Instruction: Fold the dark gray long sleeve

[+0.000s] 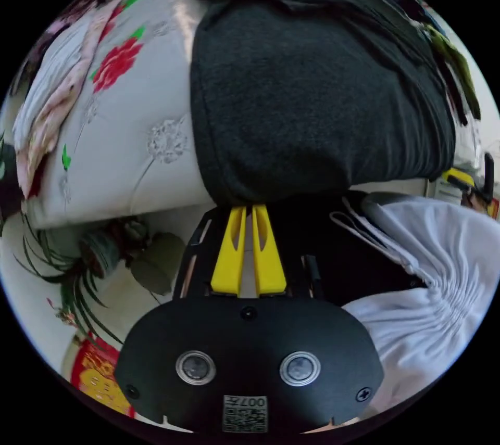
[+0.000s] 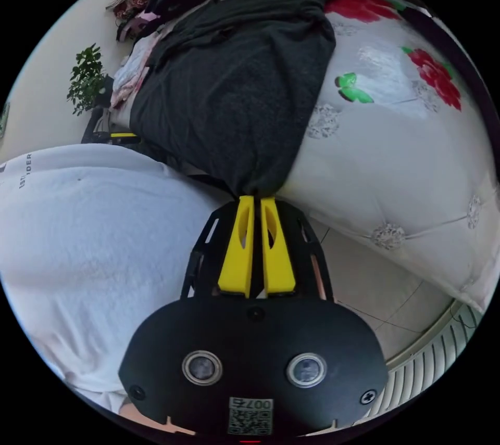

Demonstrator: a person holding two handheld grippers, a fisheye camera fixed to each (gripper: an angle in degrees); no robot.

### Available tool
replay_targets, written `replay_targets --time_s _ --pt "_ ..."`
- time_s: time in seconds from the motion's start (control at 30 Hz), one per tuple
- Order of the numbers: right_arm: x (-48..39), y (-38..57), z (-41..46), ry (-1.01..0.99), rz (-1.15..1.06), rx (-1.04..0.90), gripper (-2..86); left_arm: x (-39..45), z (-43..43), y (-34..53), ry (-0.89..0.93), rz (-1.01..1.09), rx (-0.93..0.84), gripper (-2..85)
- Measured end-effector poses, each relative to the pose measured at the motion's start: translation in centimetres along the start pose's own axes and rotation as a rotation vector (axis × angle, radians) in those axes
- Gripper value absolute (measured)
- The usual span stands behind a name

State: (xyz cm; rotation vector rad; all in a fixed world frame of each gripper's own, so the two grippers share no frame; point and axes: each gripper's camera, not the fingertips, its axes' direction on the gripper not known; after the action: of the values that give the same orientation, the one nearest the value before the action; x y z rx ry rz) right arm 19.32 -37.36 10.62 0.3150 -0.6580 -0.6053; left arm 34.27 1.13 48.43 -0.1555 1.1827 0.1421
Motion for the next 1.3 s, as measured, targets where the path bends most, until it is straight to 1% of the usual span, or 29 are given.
replay_targets --time_s 0.07,0.13,0.2,0.27,0.33,0.4,0.5,0.63,0.73,0.77,0.83,0.9,0.93,1.0,1.03,1.1,1.17,1.23,1.3 --pt "0.8 0.5 -1.4 -0.028 -0.019 0.024 0.4 -0.7 -0.6 0.5 0.034 0.095 0.016 -0.6" --pt "1.9 1.3 -3.1 -0.079 -0.018 0.053 0.1 -2.5 -1.9 1.6 0.146 0.121 0.065 -0.8" --pt "3.6 2.4 -5.5 -0.171 -0.006 0.094 -0.1 -5.8 -4.0 3.1 0.383 0.143 0.140 -0.9" --pt "4.9 3.0 -7.3 -0.248 0.009 0.121 -0.2 -8.1 -5.6 4.2 0.518 0.176 0.185 -0.9" --pt "6.1 3.3 -9.3 -0.296 0.021 0.152 -0.2 -10.1 -7.2 4.9 0.577 0.219 0.222 -0.9" --pt "7.3 3.4 -11.8 -0.348 0.028 0.183 -0.2 -12.7 -9.0 5.4 0.697 0.272 0.270 -0.9" --pt "8.3 3.2 -14.0 -0.388 0.024 0.196 -0.2 -15.1 -10.3 5.7 0.803 0.337 0.302 -0.9" --pt "9.3 3.5 -14.5 -0.417 0.052 0.158 -0.2 -17.5 -9.4 6.2 0.832 0.308 0.289 -0.9" --pt "10.5 3.2 -15.0 -0.526 0.101 0.180 -0.2 -19.4 -9.1 6.0 0.915 0.293 0.336 -0.9" --pt "11.2 2.5 -15.9 -0.586 0.115 0.218 -0.2 -20.1 -9.9 5.2 0.953 0.316 0.374 -0.9" --pt "12.2 0.9 -17.9 -0.655 0.133 0.294 -0.2 -21.2 -11.8 3.2 0.971 0.358 0.457 -0.8" --pt "13.4 -2.8 -21.1 -0.707 0.132 0.389 0.0 -22.8 -14.7 -1.2 0.995 0.376 0.574 -0.5" --pt "13.6 -3.9 -21.9 -0.708 0.134 0.417 0.0 -23.3 -15.3 -2.5 0.990 0.350 0.607 -0.3" --pt "14.5 -8.4 -24.6 -0.692 0.184 0.556 0.5 -25.2 -16.2 -8.3 1.032 0.166 0.696 1.2" --pt "14.6 -9.5 -25.0 -0.671 0.206 0.593 0.6 -25.6 -16.0 -9.6 1.028 0.092 0.710 1.8" --pt "15.0 -13.2 -25.7 -0.500 0.325 0.699 1.3 -26.5 -14.7 -13.0 0.958 -0.215 0.766 4.9" --pt "14.8 -15.1 -25.0 -0.365 0.391 0.692 1.8 -26.4 -13.8 -14.0 0.912 -0.341 0.761 6.3" --pt "14.1 -15.8 -23.6 -0.305 0.398 0.672 2.2 -25.5 -13.2 -14.1 0.846 -0.353 0.730 7.6" --pt "13.0 -15.3 -21.2 -0.258 0.368 0.629 2.9 -23.5 -12.6 -13.1 0.697 -0.297 0.661 9.0"
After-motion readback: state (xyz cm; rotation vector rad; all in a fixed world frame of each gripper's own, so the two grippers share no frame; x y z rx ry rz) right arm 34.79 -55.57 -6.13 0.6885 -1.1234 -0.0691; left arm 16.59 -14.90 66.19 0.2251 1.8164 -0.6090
